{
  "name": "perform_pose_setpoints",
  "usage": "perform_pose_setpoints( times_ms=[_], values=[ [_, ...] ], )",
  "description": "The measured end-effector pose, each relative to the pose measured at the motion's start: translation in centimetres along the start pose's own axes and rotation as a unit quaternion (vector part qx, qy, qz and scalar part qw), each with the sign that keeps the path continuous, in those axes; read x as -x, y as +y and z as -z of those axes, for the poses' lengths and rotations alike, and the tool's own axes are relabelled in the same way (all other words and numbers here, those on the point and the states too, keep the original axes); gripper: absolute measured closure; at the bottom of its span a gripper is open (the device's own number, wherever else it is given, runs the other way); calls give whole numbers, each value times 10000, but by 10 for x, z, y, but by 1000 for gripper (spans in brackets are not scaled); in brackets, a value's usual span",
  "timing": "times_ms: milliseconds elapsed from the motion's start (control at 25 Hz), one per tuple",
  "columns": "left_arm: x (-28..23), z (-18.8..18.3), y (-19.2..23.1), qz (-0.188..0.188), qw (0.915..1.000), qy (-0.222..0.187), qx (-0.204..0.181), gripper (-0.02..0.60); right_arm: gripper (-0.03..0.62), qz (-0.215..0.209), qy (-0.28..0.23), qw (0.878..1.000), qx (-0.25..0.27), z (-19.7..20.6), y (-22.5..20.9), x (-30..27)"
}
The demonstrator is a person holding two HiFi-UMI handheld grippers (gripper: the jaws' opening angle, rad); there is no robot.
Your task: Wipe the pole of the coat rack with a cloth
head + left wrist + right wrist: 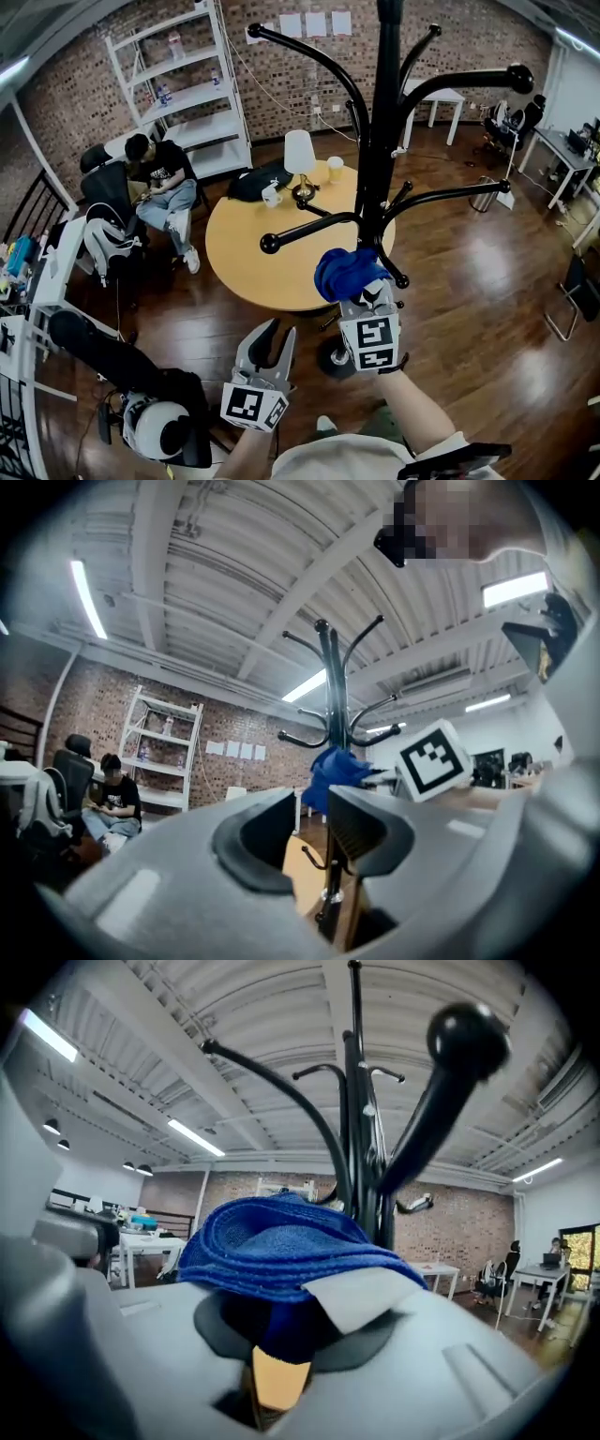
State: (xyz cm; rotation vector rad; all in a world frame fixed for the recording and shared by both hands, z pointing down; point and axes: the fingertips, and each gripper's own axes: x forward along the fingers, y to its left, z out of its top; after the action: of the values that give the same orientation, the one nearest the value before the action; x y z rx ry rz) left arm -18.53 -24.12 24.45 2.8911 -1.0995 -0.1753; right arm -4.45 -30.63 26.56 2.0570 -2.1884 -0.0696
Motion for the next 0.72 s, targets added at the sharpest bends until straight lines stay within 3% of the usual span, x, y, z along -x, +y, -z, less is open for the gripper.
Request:
perform_pose_setpoints(
  times_ms=[240,360,440,520,600,720],
  values=[
    [-3,3,0,-32,9999,81,-50,472,496,-201,1382,9895,-373,176,22,-14],
    [-6,6,-3,-33,9999,73,-69,472,496,-361,1449,9880,-387,210,30,-16],
    [-10,5,-10,-20,9999,56,-96,472,496,-449,1193,9906,-501,190,25,-9],
    [-17,3,-19,-34,9999,23,-158,472,496,-631,650,9948,-464,142,15,5],
    [-25,0,-28,-87,9997,-29,-216,472,496,-1059,216,9938,-271,95,2,24],
    [-34,-2,-42,-184,9994,-95,-292,472,496,-1862,-97,9824,-125,45,-26,58]
  ],
)
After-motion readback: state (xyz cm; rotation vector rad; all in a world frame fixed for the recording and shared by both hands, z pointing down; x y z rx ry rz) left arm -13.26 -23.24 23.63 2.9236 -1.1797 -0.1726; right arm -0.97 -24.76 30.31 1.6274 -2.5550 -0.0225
